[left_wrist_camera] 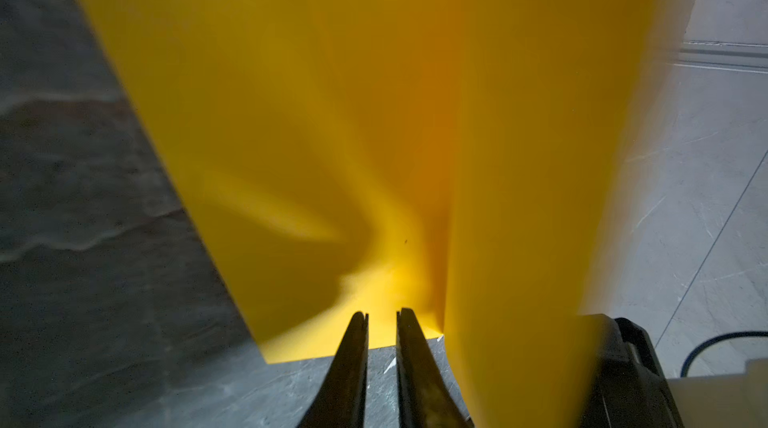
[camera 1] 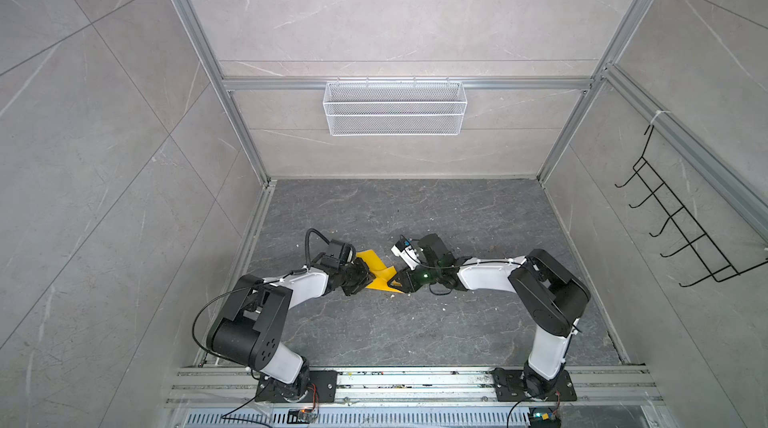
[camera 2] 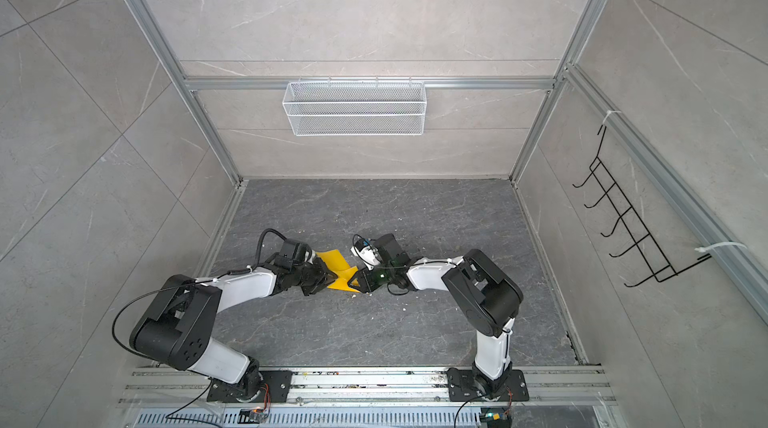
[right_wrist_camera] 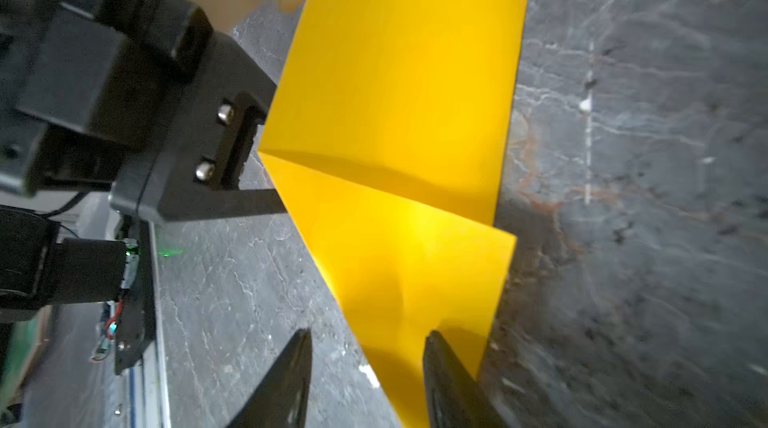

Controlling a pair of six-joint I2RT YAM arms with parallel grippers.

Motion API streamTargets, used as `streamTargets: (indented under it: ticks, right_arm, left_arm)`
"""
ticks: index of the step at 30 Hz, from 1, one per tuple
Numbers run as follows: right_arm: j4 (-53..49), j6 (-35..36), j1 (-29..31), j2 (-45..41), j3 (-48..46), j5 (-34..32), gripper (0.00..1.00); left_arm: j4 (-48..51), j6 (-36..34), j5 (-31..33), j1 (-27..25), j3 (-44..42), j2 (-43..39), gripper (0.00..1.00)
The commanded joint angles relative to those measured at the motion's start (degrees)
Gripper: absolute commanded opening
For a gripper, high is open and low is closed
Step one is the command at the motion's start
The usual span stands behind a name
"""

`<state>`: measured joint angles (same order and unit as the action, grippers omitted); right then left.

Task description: Fold a paper plane with a square sheet of paper (pick it up from the middle)

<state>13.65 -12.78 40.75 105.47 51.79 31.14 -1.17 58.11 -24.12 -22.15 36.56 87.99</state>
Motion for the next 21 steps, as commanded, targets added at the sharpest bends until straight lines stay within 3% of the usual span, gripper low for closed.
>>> streamTargets:
  ticks: [1,7,13,21]
  right_arm:
    - [3.08,7.67,0.69,-2.35,-2.93,-6.52,0.49]
    - [6.52,15.50,4.67,-4.52,-6.19,-19.39,0.48]
    - [15.17,20.36,8.13,-4.99,-9.78,-25.79,0.45]
    - [19.97,22.61,10.11,-7.54,-13.29,-33.57,0.54]
  left_arm:
    - [0.56,0.43,0.56,-0.17,-0.13,-1.59,0.19]
    - [0.60,0.20,0.72,-0.17,0.21,-0.88,0.19]
    - [0.75,0.32,0.61,-0.17,0.51,-0.19,0.18]
    - [2.43,0.25,1.05,-0.17,1.07,0.08,0.19]
